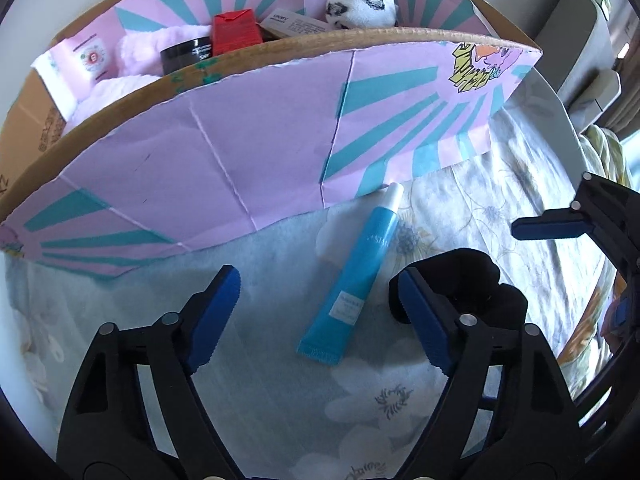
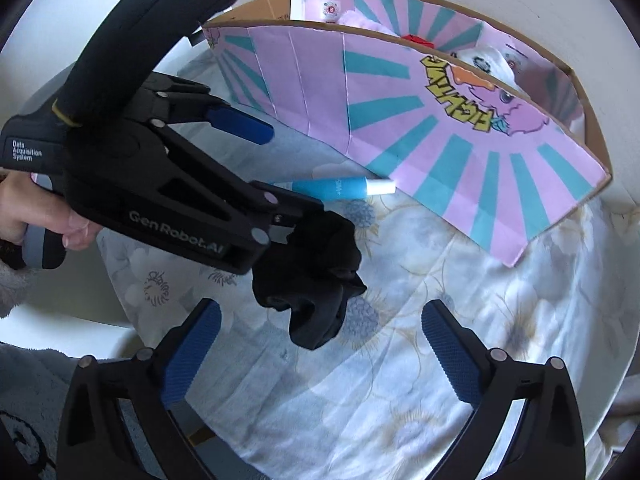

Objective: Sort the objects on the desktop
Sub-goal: 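Grasp the blue tube with the left tool while the right tool grasps the black sock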

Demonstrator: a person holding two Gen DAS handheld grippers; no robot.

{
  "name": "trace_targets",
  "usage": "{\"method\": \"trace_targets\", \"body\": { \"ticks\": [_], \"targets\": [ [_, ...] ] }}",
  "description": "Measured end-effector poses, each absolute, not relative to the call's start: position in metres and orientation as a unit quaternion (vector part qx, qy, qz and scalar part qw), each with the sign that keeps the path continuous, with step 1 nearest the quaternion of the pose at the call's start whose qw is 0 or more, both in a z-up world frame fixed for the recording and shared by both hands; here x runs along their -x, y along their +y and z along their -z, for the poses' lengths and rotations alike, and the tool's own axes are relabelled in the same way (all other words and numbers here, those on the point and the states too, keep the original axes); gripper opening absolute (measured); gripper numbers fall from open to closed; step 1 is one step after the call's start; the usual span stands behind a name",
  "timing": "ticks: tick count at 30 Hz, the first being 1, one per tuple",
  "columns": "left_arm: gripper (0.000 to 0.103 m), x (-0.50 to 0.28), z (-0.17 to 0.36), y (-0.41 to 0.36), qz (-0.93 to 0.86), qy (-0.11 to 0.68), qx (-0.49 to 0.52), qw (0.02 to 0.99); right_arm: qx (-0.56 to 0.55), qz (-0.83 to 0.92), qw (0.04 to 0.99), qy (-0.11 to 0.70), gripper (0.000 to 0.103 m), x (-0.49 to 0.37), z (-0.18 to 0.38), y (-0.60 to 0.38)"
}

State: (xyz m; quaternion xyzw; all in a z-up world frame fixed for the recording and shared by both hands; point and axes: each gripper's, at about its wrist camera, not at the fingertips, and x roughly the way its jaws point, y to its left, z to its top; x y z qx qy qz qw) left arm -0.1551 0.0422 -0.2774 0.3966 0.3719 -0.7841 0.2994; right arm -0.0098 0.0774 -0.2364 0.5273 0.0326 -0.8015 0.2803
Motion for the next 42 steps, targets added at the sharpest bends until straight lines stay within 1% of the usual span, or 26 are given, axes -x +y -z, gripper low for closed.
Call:
{"method": "trace_targets", "body": {
  "ticks": [1, 2, 5, 7, 11, 12, 13, 15, 17, 18, 21, 25, 27, 31, 35, 40, 42],
  "targets": [
    [0.073, 0.155, 0.279, 0.042, 0.785, 0.371, -0.396, 0.299, -0.525, 0.802, 0.282, 0.033, 0.097, 0.011, 0.238, 0.077],
    [0.072, 0.156, 0.28, 0.043, 0.786, 0.373, -0.395, 0.296, -0.523, 0.803, 0.283, 0.032, 0.095, 0.012, 0.239, 0.077],
    [0.071, 0.157, 0.279, 0.044, 0.789, 0.369, -0.392, 0.295, -0.517, 0.805, 0.29, 0.03, 0.086, 0.017, 0.242, 0.077],
    [0.071, 0.158, 0.279, 0.046, 0.792, 0.37, -0.39, 0.29, -0.516, 0.805, 0.293, 0.027, 0.078, 0.021, 0.244, 0.076],
    [0.069, 0.161, 0.278, 0.048, 0.793, 0.368, -0.39, 0.288, -0.512, 0.806, 0.296, 0.021, 0.064, 0.028, 0.247, 0.074],
    [0.069, 0.162, 0.278, 0.048, 0.793, 0.368, -0.39, 0.289, -0.511, 0.806, 0.298, 0.02, 0.058, 0.029, 0.247, 0.073],
    [0.067, 0.162, 0.277, 0.049, 0.793, 0.367, -0.39, 0.289, -0.514, 0.803, 0.302, 0.018, 0.052, 0.031, 0.249, 0.072],
    [0.063, 0.162, 0.277, 0.049, 0.794, 0.366, -0.389, 0.289, -0.515, 0.802, 0.301, 0.023, 0.045, 0.033, 0.25, 0.07],
    [0.055, 0.162, 0.276, 0.05, 0.795, 0.368, -0.385, 0.291, -0.515, 0.802, 0.299, 0.03, 0.04, 0.033, 0.25, 0.069],
    [0.055, 0.161, 0.276, 0.05, 0.795, 0.369, -0.383, 0.29, -0.514, 0.803, 0.299, 0.032, 0.034, 0.033, 0.25, 0.07],
    [0.049, 0.161, 0.275, 0.052, 0.796, 0.364, -0.386, 0.291, -0.516, 0.802, 0.3, 0.03, 0.025, 0.033, 0.25, 0.074],
    [0.026, 0.161, 0.274, 0.055, 0.797, 0.352, -0.391, 0.297, -0.518, 0.802, 0.294, 0.033, 0.022, 0.033, 0.25, 0.08],
    [0.025, 0.16, 0.274, 0.056, 0.788, 0.371, -0.377, 0.315, -0.521, 0.802, 0.29, 0.029, 0.022, 0.033, 0.25, 0.083],
    [0.021, 0.162, 0.272, 0.061, 0.792, 0.366, -0.379, 0.308, -0.528, 0.802, 0.28, 0.01, 0.022, 0.037, 0.251, 0.089],
    [0.016, 0.174, 0.274, 0.075, 0.793, 0.382, -0.374, 0.292, -0.529, 0.803, 0.275, 0.007, 0.022, 0.037, 0.249, 0.09],
    [0.014, 0.172, 0.267, 0.085, 0.795, 0.394, -0.367, 0.28, -0.529, 0.805, 0.271, 0.003, 0.022, 0.038, 0.242, 0.092],
    [0.014, 0.168, 0.269, 0.066, 0.795, 0.402, -0.361, 0.274, -0.529, 0.806, 0.265, -0.003, 0.022, 0.038, 0.239, 0.095]
  ]
}}
